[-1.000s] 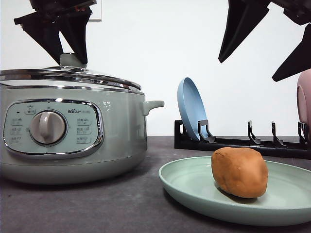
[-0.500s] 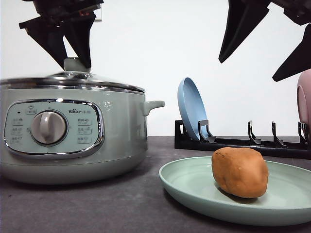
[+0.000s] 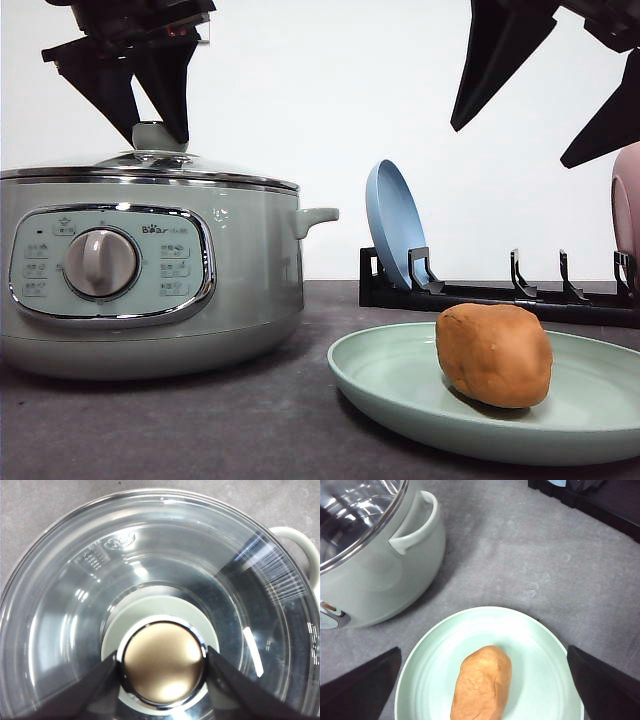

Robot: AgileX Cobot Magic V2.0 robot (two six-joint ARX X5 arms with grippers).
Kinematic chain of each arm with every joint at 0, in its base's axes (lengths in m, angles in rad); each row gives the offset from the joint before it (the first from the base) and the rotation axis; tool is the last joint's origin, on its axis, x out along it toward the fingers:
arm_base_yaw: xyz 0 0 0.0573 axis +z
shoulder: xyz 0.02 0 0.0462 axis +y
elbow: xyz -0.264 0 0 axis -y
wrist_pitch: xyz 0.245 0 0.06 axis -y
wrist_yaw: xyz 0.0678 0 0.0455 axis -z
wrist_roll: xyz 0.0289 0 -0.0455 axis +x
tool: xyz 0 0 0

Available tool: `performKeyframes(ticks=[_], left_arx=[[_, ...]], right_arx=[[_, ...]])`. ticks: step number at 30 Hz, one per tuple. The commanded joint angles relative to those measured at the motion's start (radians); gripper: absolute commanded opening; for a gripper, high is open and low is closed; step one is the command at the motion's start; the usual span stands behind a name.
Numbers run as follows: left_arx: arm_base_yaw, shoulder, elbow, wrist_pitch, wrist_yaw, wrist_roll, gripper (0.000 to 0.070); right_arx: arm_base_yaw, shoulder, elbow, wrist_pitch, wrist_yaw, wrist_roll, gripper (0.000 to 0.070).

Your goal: Transfer potato from steamer to green plate

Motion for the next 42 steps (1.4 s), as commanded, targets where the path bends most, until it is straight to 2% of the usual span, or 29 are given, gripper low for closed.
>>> performKeyframes(ticks=[1, 2, 3, 16, 21, 30, 37, 42], left_arx=[[-0.006, 0.031, 0.015, -0.005, -0.004, 0.002, 0.0455], [-0.006, 0.028, 0.015, -0.004, -0.004, 0.002, 0.051], [-0.006, 0.024, 0.015, -0.002, -0.004, 0.002, 0.0526], [-0.007, -0.131, 0.015, 0.015, 0.008, -0.013, 0.0515], [-0.008, -0.216, 0.015, -0.035, 0.122, -0.013, 0.051], [-0.008, -0.327, 0.015, -0.136, 0.332, -0.016, 0.0509], [-0.011, -0.364, 0.015, -0.224, 0.389, -0.015, 0.0508], [-0.014, -0.364, 0.015, -0.258, 0.389, -0.011, 0.0498]], right_arx=[[0.005, 0.006, 0.016, 0.004, 0.0, -0.012, 0.0695], [0.005, 0.006, 0.016, 0.004, 0.0, -0.013, 0.0695], [0.005, 0.006, 0.016, 0.003, 0.0, -0.015, 0.0695], [0.005, 0.006, 0.016, -0.003, -0.008, -0.022, 0.0695], [0.005, 0.006, 0.016, -0.008, -0.059, -0.022, 0.0695], [0.005, 0.006, 0.016, -0.043, -0.226, -0.022, 0.0695], [0.005, 0.006, 0.016, -0.055, -0.339, -0.022, 0.0694], [0.005, 0.006, 0.016, -0.06, -0.351, -0.021, 0.0694]])
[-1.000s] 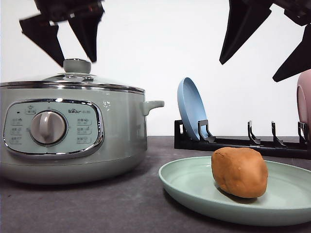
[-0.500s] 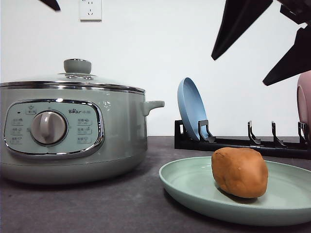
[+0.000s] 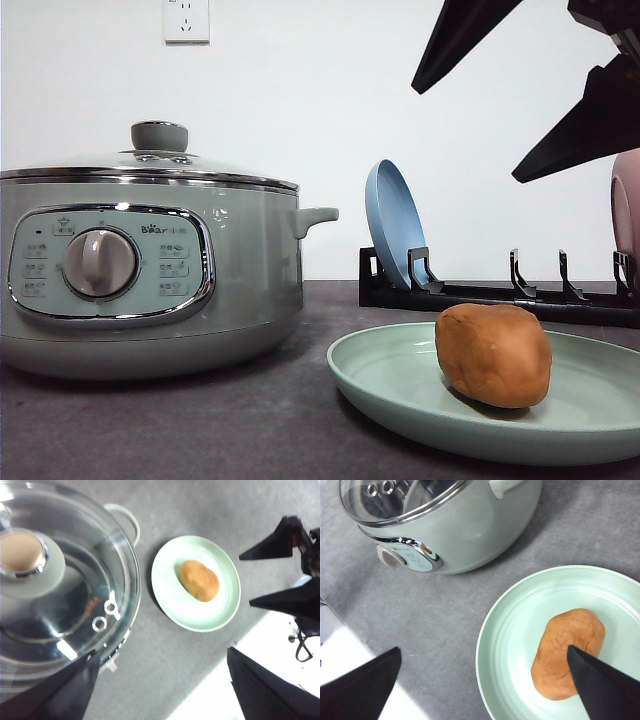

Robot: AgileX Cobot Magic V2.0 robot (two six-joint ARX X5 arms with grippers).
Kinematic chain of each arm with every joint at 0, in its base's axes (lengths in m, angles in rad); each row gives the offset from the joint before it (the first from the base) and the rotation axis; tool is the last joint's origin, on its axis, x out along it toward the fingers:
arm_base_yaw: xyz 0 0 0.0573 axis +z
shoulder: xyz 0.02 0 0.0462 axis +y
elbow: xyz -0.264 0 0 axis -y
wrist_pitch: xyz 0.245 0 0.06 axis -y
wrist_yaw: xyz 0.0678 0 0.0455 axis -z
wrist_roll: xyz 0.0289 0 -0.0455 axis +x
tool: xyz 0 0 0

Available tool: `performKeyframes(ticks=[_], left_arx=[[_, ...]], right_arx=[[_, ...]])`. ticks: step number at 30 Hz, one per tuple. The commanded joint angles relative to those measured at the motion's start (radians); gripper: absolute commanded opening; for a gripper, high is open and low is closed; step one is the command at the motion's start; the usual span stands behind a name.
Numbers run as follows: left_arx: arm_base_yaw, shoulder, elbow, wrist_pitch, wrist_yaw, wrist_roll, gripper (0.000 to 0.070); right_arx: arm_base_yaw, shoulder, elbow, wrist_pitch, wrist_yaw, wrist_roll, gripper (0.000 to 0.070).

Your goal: Transfer potato from steamer to green plate

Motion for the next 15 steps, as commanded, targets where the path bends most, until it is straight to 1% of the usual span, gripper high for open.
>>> performKeyframes(ticks=[1, 2, 3, 4, 5, 6, 7, 8, 9, 15], left_arx=[[-0.006, 0.006, 0.015, 0.003, 0.005, 0.004, 0.0482], [-0.006, 0.006, 0.015, 0.003, 0.005, 0.004, 0.0418], [-0.006, 0.006, 0.015, 0.003, 0.005, 0.004, 0.0323], [-0.006, 0.006, 0.015, 0.003, 0.005, 0.004, 0.021], [-0.006, 0.006, 0.015, 0.004, 0.005, 0.004, 0.0068], [-0.006, 0.006, 0.015, 0.004, 0.004, 0.004, 0.0011], [-0.006, 0.006, 0.015, 0.004, 0.004, 0.004, 0.0013], [-0.006, 0.006, 0.015, 0.004, 0.004, 0.004, 0.0012], [-0.006, 0.006, 0.015, 0.004, 0.004, 0.004, 0.0012], [-0.006, 0.006, 0.015, 0.005, 0.004, 0.003, 0.0015]], right_arx=[[0.005, 0.006, 0.016, 0.0, -0.004, -0.008, 0.0693], [0.005, 0.006, 0.016, -0.004, -0.003, -0.008, 0.0681], [0.005, 0.006, 0.016, -0.008, -0.003, -0.008, 0.0626], [0.005, 0.006, 0.016, -0.012, -0.002, -0.008, 0.0547], [0.005, 0.006, 0.016, -0.016, 0.0, -0.009, 0.0393], [0.005, 0.006, 0.016, -0.018, 0.002, -0.01, 0.0244], [0.005, 0.006, 0.016, -0.019, 0.004, -0.013, 0.0102], [0.005, 0.006, 0.016, -0.019, 0.005, -0.021, 0.0029], [0.005, 0.006, 0.016, -0.019, 0.006, -0.025, 0.0], [0.005, 0.006, 0.016, -0.017, 0.006, -0.026, 0.0]])
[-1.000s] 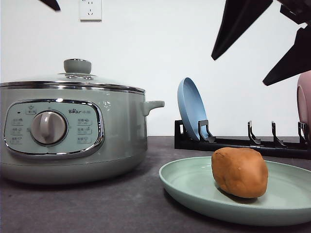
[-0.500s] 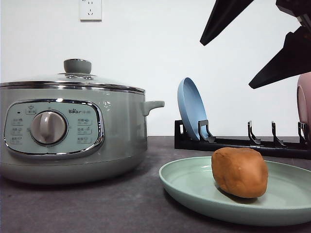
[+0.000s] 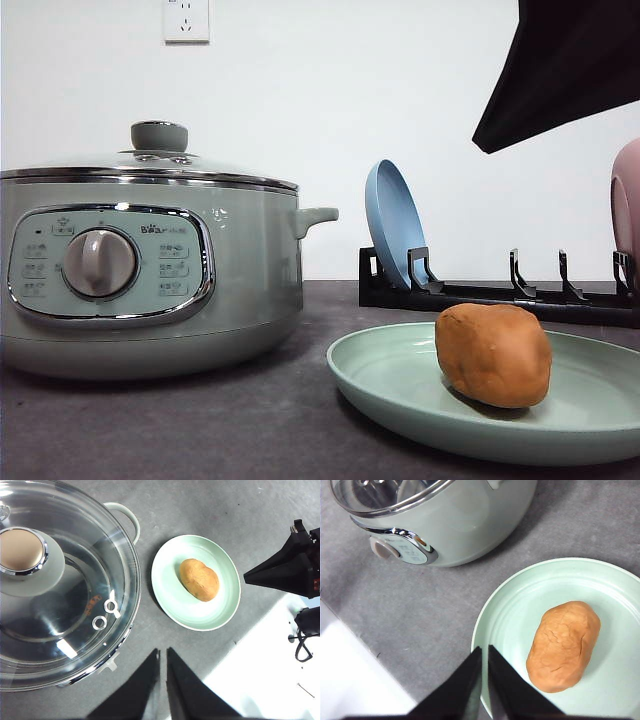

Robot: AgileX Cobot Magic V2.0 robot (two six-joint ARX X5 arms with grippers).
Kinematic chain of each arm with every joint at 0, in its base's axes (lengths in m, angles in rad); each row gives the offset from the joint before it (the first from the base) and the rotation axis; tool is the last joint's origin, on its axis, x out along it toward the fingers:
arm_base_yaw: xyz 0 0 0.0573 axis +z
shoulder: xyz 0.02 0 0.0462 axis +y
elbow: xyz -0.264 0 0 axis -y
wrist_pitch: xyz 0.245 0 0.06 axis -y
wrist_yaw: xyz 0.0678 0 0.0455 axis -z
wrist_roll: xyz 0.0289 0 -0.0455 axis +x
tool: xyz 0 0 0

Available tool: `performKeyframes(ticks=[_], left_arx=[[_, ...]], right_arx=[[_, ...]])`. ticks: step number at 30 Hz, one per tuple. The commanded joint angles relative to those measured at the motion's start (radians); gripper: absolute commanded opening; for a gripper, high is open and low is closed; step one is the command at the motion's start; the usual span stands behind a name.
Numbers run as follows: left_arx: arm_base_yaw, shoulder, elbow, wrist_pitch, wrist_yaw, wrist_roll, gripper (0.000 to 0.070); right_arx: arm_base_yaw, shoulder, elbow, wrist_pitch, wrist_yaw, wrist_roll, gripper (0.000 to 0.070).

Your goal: Transfer potato from steamer to green plate

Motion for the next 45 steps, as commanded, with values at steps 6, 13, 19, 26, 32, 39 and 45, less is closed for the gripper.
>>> performKeyframes(ticks=[6, 13, 19, 26, 32, 39, 45], left_arx=[[-0.005, 0.006, 0.015, 0.005, 0.004, 0.005, 0.0015], [-0.005, 0.006, 0.015, 0.005, 0.004, 0.005, 0.0015], [-0.006, 0.006, 0.015, 0.004, 0.004, 0.005, 0.0015], [0.028, -0.07, 0.015, 0.099, 0.003, 0.061, 0.0015], [0.146, -0.248, -0.027, 0.438, 0.003, 0.142, 0.0015], [0.351, -0.504, -0.285, 0.795, -0.041, 0.144, 0.0015], [0.436, -0.711, -0.606, 1.029, -0.124, 0.143, 0.0015]], right_arx=[[0.005, 0.006, 0.016, 0.009, 0.0, -0.011, 0.0], [0.005, 0.006, 0.016, 0.009, 0.0, -0.011, 0.0], [0.005, 0.006, 0.016, 0.009, 0.0, -0.011, 0.0], [0.005, 0.006, 0.016, 0.009, 0.0, -0.011, 0.0], [0.005, 0.006, 0.016, 0.009, 0.0, -0.011, 0.0], [0.005, 0.006, 0.016, 0.009, 0.0, -0.011, 0.0], [0.005, 0.006, 0.016, 0.009, 0.0, -0.011, 0.0]])
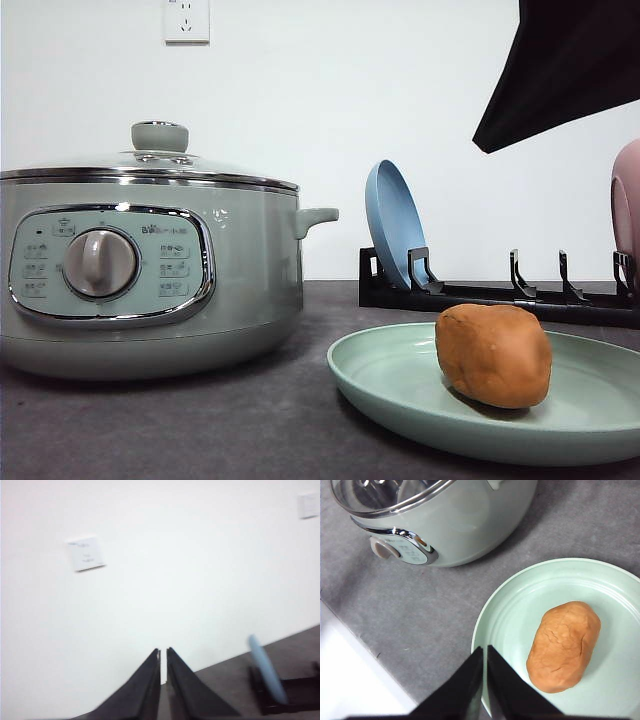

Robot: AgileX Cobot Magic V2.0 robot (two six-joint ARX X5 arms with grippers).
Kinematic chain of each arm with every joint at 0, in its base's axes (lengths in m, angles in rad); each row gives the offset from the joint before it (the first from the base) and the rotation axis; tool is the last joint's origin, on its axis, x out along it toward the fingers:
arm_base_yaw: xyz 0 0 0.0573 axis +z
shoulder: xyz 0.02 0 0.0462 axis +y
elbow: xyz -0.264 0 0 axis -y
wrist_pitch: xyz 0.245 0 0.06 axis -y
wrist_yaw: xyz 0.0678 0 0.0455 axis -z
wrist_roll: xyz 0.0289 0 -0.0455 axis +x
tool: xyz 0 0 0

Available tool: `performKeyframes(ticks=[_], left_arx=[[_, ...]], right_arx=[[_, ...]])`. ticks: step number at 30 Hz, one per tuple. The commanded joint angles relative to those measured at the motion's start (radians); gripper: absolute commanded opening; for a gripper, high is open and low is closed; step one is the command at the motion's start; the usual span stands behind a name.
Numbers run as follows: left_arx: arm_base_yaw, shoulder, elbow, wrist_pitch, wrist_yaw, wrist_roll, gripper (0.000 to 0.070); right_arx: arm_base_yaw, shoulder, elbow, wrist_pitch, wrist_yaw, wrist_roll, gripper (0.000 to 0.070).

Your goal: Transfer potato from steamer to green plate

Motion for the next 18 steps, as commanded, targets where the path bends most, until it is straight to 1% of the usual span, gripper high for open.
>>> performKeyframes(ticks=[1, 8, 13, 18], left_arx=[[0.012, -0.044, -0.088, 0.045, -0.009, 0.011, 0.0015], [0.032, -0.214, -0.428, 0.154, -0.048, 0.006, 0.0015], [0.032, -0.31, -0.604, 0.155, -0.069, -0.001, 0.0015], [0.032, -0.4, -0.741, 0.155, -0.078, 0.0, 0.0015]], right_arx=[[0.005, 0.006, 0.016, 0.008, 0.0, -0.011, 0.0], [0.005, 0.006, 0.016, 0.008, 0.0, -0.011, 0.0], [0.005, 0.006, 0.016, 0.008, 0.0, -0.011, 0.0], [0.005, 0.006, 0.016, 0.008, 0.0, -0.011, 0.0]])
